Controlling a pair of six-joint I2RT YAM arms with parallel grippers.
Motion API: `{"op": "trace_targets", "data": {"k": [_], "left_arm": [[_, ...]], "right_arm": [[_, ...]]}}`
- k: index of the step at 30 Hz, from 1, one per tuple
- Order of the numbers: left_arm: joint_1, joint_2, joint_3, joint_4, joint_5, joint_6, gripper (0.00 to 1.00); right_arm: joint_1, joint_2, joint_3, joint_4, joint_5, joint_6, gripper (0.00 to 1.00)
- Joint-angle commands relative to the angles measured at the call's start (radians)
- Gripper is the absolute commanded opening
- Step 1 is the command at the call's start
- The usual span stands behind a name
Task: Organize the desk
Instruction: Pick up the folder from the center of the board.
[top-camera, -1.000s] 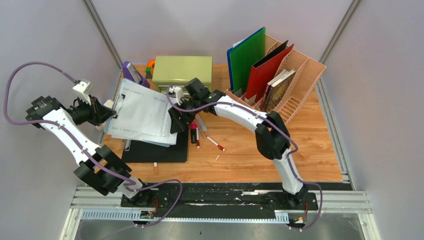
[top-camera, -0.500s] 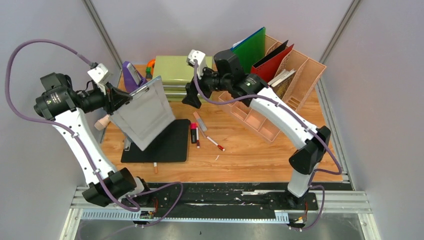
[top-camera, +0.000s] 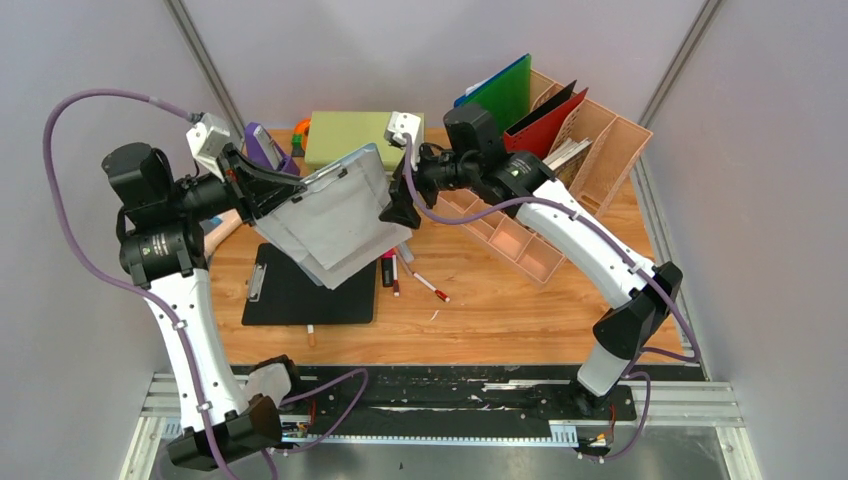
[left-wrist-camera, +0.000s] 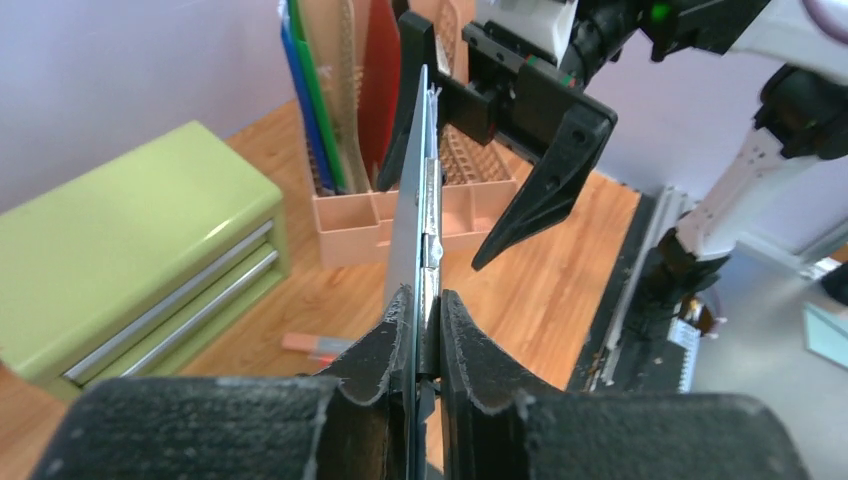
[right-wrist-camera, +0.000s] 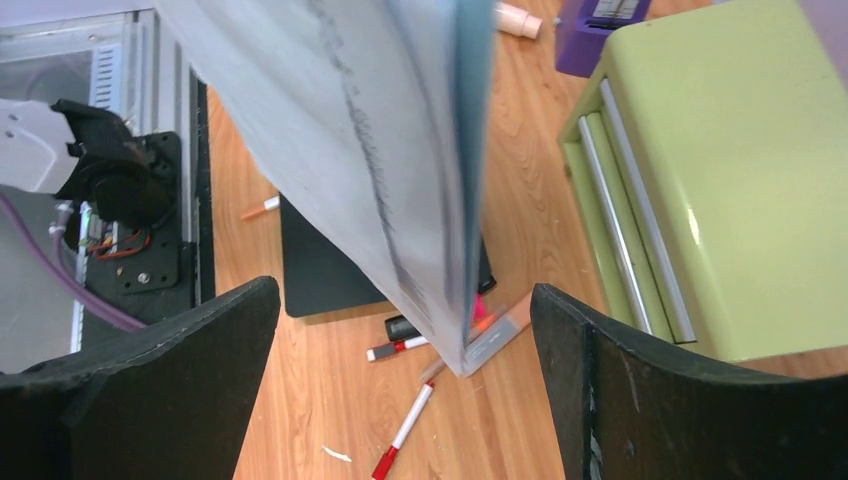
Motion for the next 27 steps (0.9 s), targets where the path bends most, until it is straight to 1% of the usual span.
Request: {"op": "trace_targets", "data": {"k": [1,2,5,6,12,14,15,16,17,18,19,20,22,23,27], "left_arm": [[-0.035,-0.042,-0.120,0.702,0.091,-0.590,0.00],[-0.041,-0.039,-0.115,0.672,0.091,-0.564,0.00],[-0.064,-0.030,-0.089,0.482,0.079,-0.439,0.00],[-0.069,-0.028,-0.080,0.454,0.076,-0.391,0.00],[-0.115,-0.017,-0.077,0.321,0.041,-0.286,0.00],[-0.145,0.000,-0.058,0.226,0.020,-0.204,0.00],[-0.160,0.007,-0.040,0.135,-0.011,-0.123,0.00],[-0.199,0.022,-0.026,0.086,-0.032,-0.077,0.00],[-0.219,0.031,-0.003,-0.012,-0.083,0.015,0.00],[-0.261,0.043,0.004,-0.076,-0.106,0.048,0.00],[-0.278,0.049,0.006,-0.092,-0.139,0.087,0.00],[-0.305,0.055,0.004,-0.102,-0.150,0.096,0.00],[-0.326,0.060,-0.006,-0.100,-0.176,0.106,0.00],[-0.331,0.062,-0.013,-0.095,-0.179,0.105,0.00],[-0.333,0.066,-0.037,-0.051,-0.186,0.090,0.00]], "right_arm": [[0.002,-0.035,-0.002,-0.008,-0.116,-0.045,0.99],[0.001,-0.034,-0.004,-0.009,-0.126,-0.047,0.99],[0.001,-0.021,-0.004,-0.008,-0.106,-0.070,0.99],[0.001,-0.017,-0.002,-0.008,-0.097,-0.082,0.99],[0.000,-0.003,0.029,-0.015,-0.076,-0.113,0.98],[-0.001,-0.001,0.037,-0.023,-0.085,-0.120,0.97],[-0.002,0.000,0.040,-0.028,-0.100,-0.125,0.96],[-0.003,0.001,0.040,-0.036,-0.117,-0.129,0.94],[-0.003,-0.001,0.039,-0.044,-0.142,-0.132,0.93],[-0.004,-0.003,0.033,-0.052,-0.169,-0.134,0.89],[-0.005,-0.006,0.027,-0.058,-0.196,-0.133,0.83],[-0.005,-0.011,0.016,-0.063,-0.221,-0.133,0.75],[-0.005,-0.026,-0.013,-0.073,-0.258,-0.133,0.60],[-0.005,-0.037,-0.031,-0.074,-0.264,-0.136,0.54],[-0.012,-0.097,-0.112,-0.074,-0.251,-0.153,0.33]]}}
